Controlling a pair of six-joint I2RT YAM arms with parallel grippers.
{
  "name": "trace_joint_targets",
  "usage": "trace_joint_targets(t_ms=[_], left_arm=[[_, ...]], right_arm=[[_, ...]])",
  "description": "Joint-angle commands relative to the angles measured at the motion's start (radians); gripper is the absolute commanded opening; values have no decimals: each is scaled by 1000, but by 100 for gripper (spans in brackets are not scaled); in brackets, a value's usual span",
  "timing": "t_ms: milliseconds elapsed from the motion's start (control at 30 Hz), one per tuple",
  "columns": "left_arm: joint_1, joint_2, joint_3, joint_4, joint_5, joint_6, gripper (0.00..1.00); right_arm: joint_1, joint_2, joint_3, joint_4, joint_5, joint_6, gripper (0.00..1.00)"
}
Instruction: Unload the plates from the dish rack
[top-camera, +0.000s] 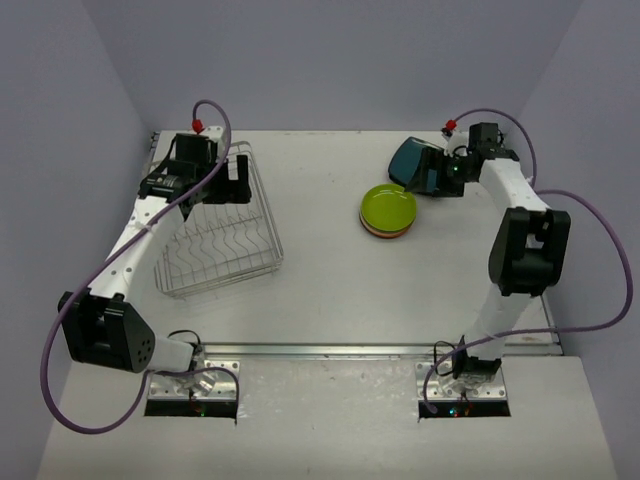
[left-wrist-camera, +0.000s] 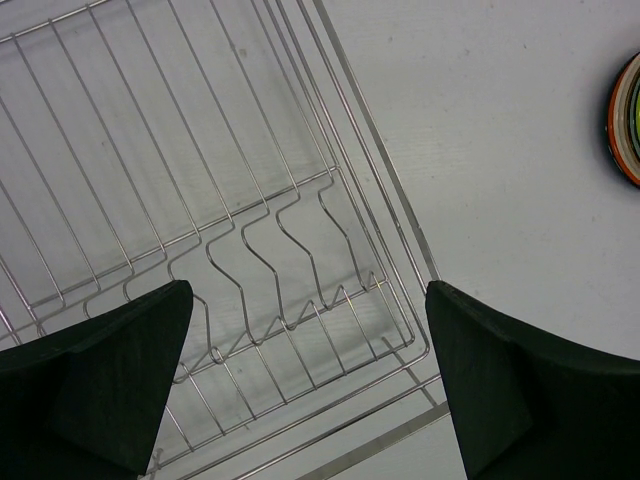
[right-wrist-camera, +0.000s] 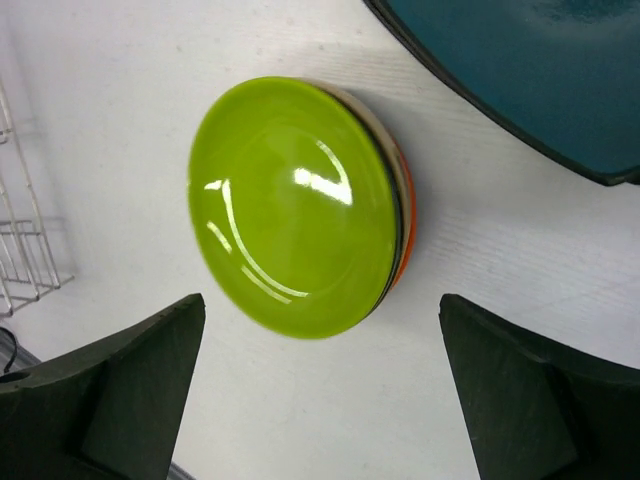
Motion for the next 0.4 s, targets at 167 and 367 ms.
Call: trace_joint_targets(t_ms=[167,367], left_arm=[[5,-177,-117,155,-27,44,100],[3,-248,-196,195,-34,66,100]], right_arm=[[21,-558,-506,397,130,-117,99],[21,-743,-708,439,190,-153,99]])
